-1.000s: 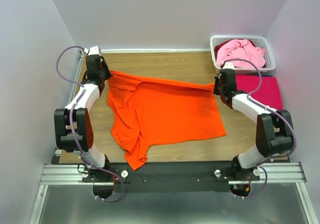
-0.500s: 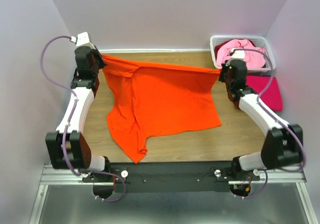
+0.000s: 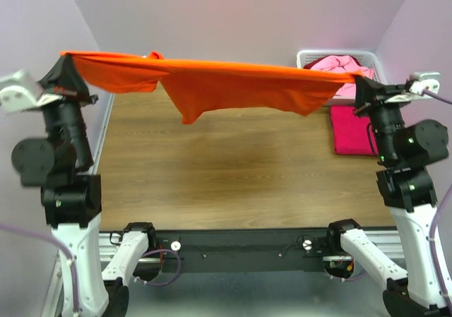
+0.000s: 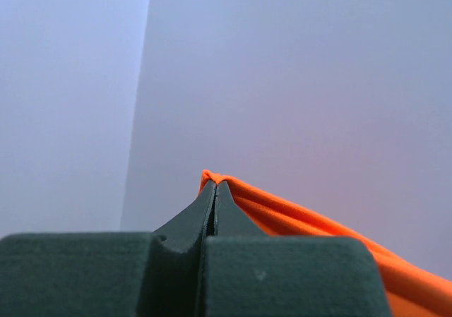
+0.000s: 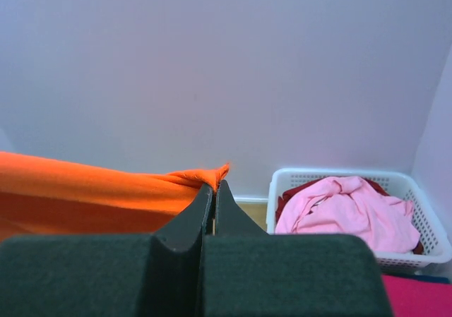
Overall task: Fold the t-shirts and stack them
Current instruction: Flatten the tshirt out
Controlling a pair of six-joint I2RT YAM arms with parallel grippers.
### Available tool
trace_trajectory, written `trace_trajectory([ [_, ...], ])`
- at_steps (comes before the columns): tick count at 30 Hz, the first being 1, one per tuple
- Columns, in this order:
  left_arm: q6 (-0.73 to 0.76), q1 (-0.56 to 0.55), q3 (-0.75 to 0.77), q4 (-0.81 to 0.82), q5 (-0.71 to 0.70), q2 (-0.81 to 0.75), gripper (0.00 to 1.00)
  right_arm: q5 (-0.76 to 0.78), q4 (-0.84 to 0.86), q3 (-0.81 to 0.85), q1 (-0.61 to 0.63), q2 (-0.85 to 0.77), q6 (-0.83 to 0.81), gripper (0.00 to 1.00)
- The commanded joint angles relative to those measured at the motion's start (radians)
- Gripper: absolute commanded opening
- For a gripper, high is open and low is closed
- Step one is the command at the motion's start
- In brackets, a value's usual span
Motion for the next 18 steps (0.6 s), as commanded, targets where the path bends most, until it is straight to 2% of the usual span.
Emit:
trace_trajectory([
  [1, 0.108, 0.020, 0.050, -0.061, -0.233, -0.074, 0.00, 0.017, -0.205, 0.037, -0.023, -0.062, -0.038, 0.01],
  [6, 0.172, 0.020, 0.116, -0.093, -0.256, -0.105, 0.00, -0.015, -0.262, 0.077, -0.023, -0.107, -0.030, 0.01],
  [11, 0.212, 0.015, 0.082, -0.069, -0.210, -0.070, 0.00, 0.029, -0.274, 0.048, -0.023, -0.089, -0.027, 0.01],
  [17, 0.174, 0.015, -0.088, 0.020, 0.016, 0.079, 0.00, 0.174, -0.282, -0.050, -0.023, 0.040, -0.021, 0.01],
  [18, 0.149, 0.015, -0.159, 0.039, 0.038, 0.102, 0.00, 0.193, -0.274, -0.070, -0.021, 0.066, -0.018, 0.01],
])
